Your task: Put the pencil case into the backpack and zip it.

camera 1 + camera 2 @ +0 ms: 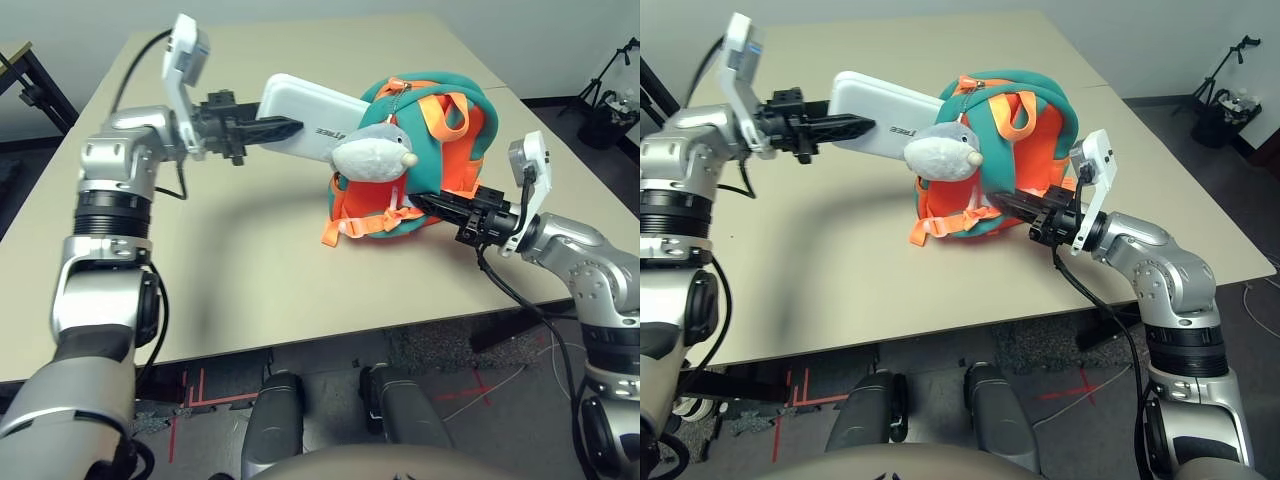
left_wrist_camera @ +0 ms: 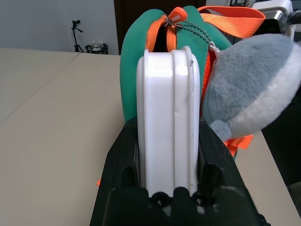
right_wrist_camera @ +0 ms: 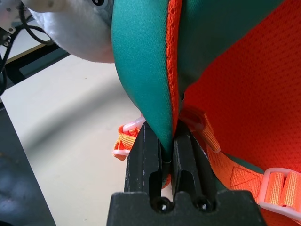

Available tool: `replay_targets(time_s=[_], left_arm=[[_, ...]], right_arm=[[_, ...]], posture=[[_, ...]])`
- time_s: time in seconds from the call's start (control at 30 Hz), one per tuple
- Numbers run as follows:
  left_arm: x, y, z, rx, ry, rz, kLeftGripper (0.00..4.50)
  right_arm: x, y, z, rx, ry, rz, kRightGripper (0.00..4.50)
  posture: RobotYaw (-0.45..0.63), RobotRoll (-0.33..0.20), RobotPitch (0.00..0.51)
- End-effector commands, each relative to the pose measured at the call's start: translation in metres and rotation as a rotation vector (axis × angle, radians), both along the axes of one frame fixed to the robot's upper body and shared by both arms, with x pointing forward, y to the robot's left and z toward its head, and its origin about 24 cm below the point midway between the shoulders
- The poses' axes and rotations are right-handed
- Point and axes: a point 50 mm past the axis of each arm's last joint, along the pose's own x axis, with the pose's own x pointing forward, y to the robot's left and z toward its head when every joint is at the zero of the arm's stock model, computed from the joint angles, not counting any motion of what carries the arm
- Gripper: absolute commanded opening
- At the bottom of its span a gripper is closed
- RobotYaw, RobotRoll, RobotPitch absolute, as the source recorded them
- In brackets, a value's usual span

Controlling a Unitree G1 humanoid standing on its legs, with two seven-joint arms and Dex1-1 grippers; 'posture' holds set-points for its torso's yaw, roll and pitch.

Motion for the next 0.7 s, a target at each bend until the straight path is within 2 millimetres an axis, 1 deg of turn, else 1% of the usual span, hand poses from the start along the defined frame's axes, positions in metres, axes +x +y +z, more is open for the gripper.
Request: replay_targets(time_s=[0.03,0.13,0.27,0.3,0.4,0.57,0.6,0.7], left_arm=[[0.004,-0.01,-0.004,0.002,-0.013,0.005,1.35],[0.005,-0.014,-0.007,0.001,-0.011,0.005,1.35],[0.005,-0.012,-0.008,-0.001,0.001,0.012,1.35],[0.006,-0.01,-0.008,0.003,0.0,0.023,1.54],[0.007,-0.006,-0.005,-0.006,0.001,0.06,2.38],[0.003,0.003,0.002,-0.031,0.013,0.073,4.33],[0.002,0.004,0.003,-0.035,0.015,0.073,4.46],[-0.001,0.01,0.01,-0.072,0.021,0.081,4.46]], right_arm=[[-0.002,0.004,0.0,-0.014,-0.004,0.015,0.0],[-0.003,0.003,0.001,-0.016,-0.006,0.012,0.0],[-0.003,0.002,0.001,-0.019,-0.007,0.006,0.0],[-0.003,0.002,0.001,-0.02,-0.007,0.006,0.0],[-0.003,0.002,0.0,-0.021,-0.005,0.007,0.0],[-0.001,0.005,-0.001,-0.022,0.0,0.021,0.0],[0.0,0.005,-0.001,-0.023,0.0,0.022,0.0],[0.0,0.005,-0.001,-0.024,0.001,0.025,0.0]], posture=[[-0.11,0.0,0.08],[-0.11,0.0,0.079],[-0.11,0.0,0.08],[-0.11,0.0,0.08],[-0.1,0.0,0.084],[-0.09,0.0,0.087],[-0.08,0.0,0.087],[-0.08,0.0,0.088]])
